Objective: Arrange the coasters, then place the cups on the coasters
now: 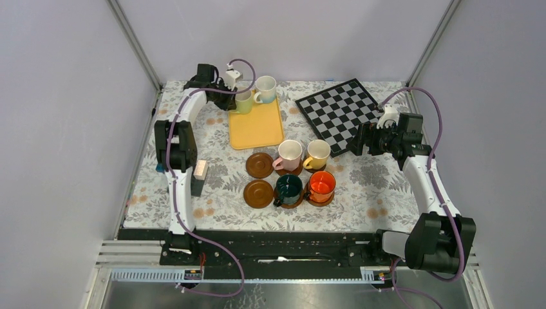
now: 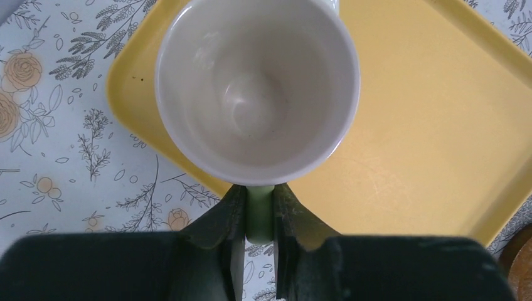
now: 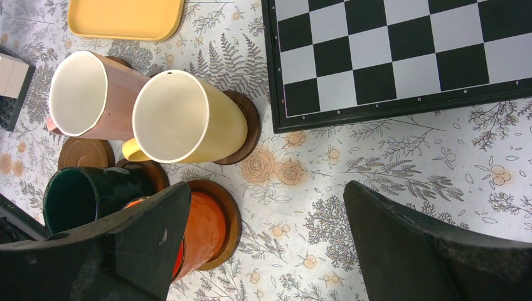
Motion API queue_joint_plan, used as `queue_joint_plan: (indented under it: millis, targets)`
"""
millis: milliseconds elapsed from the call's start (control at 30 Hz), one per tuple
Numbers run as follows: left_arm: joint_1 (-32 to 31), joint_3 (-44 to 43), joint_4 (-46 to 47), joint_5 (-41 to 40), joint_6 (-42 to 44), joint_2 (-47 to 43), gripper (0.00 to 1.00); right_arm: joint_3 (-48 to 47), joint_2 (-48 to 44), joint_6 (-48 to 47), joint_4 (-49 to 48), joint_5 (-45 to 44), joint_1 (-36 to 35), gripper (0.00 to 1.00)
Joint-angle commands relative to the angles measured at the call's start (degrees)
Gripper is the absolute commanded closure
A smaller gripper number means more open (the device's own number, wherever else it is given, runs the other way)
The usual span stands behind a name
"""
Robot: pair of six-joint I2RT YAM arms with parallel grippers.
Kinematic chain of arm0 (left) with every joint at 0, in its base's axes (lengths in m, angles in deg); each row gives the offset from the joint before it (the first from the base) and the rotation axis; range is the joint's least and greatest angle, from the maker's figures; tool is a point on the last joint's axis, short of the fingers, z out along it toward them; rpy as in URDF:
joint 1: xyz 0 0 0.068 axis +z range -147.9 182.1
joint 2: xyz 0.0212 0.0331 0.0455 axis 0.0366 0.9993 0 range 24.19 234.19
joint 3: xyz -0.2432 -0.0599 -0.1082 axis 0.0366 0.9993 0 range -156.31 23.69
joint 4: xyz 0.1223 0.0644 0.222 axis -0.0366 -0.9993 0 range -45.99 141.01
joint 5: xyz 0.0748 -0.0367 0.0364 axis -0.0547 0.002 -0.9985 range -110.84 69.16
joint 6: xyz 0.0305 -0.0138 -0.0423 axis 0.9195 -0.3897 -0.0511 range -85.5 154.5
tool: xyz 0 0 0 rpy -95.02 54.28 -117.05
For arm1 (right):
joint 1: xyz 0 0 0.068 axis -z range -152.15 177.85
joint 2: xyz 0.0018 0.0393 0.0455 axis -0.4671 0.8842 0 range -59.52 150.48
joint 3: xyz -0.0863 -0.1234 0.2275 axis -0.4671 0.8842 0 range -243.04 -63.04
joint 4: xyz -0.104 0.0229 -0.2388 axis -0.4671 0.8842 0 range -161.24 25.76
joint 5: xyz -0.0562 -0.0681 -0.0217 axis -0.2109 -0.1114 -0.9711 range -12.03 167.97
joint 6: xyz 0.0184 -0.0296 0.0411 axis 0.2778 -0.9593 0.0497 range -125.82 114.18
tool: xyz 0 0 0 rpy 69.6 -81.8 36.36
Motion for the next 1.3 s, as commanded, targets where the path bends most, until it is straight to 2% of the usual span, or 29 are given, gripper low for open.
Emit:
queue_joint_plan:
  millis: [0, 67, 267, 533, 733, 967, 1167, 1267]
  targets:
    - [-0.07, 0.45, 2.59, 0.68, -1.3, -3.41, 0.91, -0.55, -0.09, -0.48, -0.18, 0.39, 0.2, 0.02]
    - [-0.08, 2.42, 4.03, 0.99, -1.79, -5.16, 1.0, -0.46, -0.2, -0.44, -0.1, 0.34, 0.2, 0.02]
    - [-0.03, 8.66, 10.0, 2.26, -5.53, -12.41, 1.0, -0.46, -0.34, -0.57, -0.01, 0.37, 0.2, 0.02]
    - [0.28, 21.27, 20.34, 5.87, -11.83, -24.56, 1.0, -0.28, -0.78, -0.66, -0.05, 0.41, 0.2, 0.02]
    - [0.28, 27.55, 20.62, 8.78, -12.17, -32.01, 1.0, -0.37, -1.19, -0.75, 0.2, 0.26, 0.2, 0.02]
    - [-0.58, 41.49, 17.15, 14.64, -8.72, -44.58, 1.0, -0.17, -1.63, -1.12, 0.31, 0.35, 0.2, 0.02]
    - [-2.65, 56.31, 18.02, 13.77, -6.94, -55.57, 1.0, -0.45, -1.35, -0.62, 0.45, 0.92, 0.2, 0.02]
    - [-3.24, 60.47, 18.08, 12.61, -7.23, -58.73, 1.0, -0.44, -1.51, -0.08, 0.22, 1.09, 0.2, 0.02]
